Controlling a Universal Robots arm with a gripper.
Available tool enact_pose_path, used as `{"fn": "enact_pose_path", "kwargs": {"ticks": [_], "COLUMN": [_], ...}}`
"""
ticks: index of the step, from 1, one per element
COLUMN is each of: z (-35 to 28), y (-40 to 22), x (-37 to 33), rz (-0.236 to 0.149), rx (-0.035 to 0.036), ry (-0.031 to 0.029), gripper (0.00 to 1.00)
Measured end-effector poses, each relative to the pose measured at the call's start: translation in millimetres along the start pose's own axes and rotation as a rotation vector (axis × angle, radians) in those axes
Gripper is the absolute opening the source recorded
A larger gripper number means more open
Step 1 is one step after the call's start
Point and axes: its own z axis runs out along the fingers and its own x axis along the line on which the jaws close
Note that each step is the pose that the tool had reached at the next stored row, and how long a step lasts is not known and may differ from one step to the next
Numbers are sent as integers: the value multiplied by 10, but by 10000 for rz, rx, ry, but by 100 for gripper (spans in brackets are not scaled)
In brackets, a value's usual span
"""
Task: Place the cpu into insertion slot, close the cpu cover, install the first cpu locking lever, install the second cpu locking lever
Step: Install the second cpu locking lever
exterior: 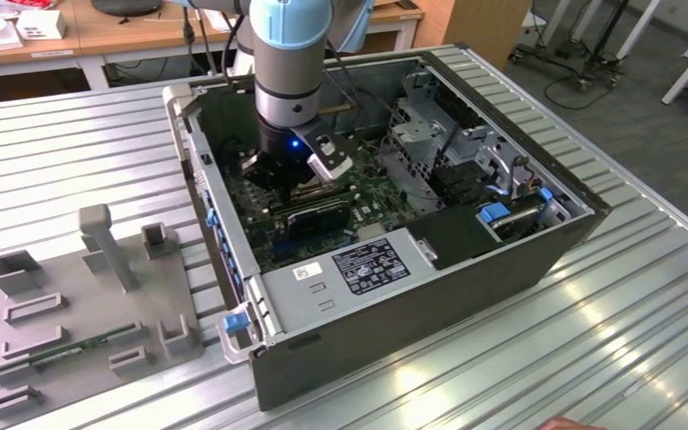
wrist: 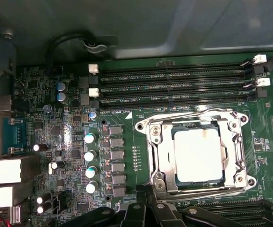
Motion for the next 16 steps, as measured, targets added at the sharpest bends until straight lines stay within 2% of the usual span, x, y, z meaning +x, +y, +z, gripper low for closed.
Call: {"fn": "enact_pose_path", "kwargs": {"ticks": [4,11,16], "z": [-35,-184,-317], "y": [6,21,35], "x": [-1,-2,-3], "rz": [0,0,0], "rx": [-10,3,6], "ry": [-5,-2,-1], "gripper": [11,11,11]}}
